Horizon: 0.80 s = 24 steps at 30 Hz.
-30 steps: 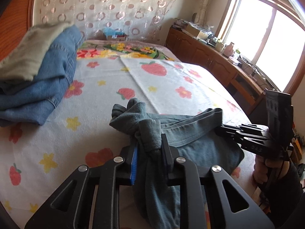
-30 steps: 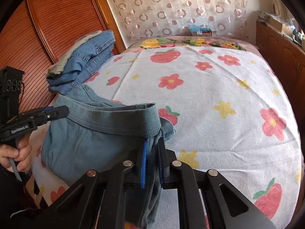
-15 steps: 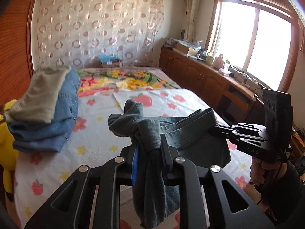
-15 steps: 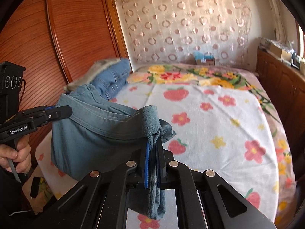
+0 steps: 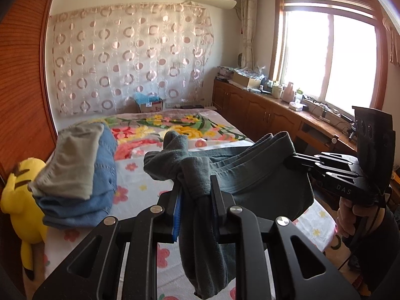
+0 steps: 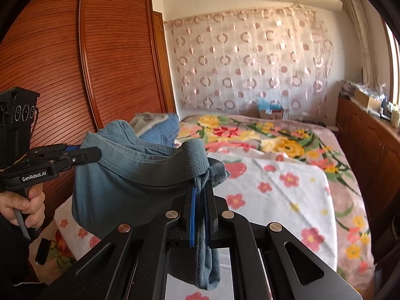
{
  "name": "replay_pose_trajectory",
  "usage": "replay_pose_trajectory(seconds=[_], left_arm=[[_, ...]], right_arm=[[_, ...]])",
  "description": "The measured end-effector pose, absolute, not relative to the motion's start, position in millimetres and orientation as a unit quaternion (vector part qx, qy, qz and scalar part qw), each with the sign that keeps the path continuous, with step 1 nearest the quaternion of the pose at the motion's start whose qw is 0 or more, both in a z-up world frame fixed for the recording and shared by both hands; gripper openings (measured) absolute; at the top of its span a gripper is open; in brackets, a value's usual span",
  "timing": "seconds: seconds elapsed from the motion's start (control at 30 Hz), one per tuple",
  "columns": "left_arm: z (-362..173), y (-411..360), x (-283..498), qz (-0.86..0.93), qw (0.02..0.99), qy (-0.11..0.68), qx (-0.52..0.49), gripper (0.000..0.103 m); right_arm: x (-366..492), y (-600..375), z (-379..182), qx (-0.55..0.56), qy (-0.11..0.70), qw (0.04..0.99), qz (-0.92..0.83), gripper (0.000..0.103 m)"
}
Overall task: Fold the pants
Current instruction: 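Lift and carry the folded shorts with both tools to the jeans stack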
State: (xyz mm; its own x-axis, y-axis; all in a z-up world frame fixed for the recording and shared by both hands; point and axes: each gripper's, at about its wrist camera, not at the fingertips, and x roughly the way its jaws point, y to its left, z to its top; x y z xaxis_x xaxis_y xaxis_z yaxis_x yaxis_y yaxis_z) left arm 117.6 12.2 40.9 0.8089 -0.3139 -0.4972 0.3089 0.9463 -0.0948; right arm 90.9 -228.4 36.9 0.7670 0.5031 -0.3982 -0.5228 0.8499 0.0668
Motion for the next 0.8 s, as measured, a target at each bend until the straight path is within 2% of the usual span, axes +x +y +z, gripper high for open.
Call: replay_pose_trajectory(seconds=[0.33,0.8], left_arm=[[60,27,108,-0.141,0.962,0.234,0.007,0.021],[40,59,127,-0.105,0.963,0.246,-0.012,0.021]], right_arm=[[107,-211,37,-0.044,0.193,0.939,0.283,0.005],[168,-177,38,-0.081,0.2,0.926,0.309,0.005]])
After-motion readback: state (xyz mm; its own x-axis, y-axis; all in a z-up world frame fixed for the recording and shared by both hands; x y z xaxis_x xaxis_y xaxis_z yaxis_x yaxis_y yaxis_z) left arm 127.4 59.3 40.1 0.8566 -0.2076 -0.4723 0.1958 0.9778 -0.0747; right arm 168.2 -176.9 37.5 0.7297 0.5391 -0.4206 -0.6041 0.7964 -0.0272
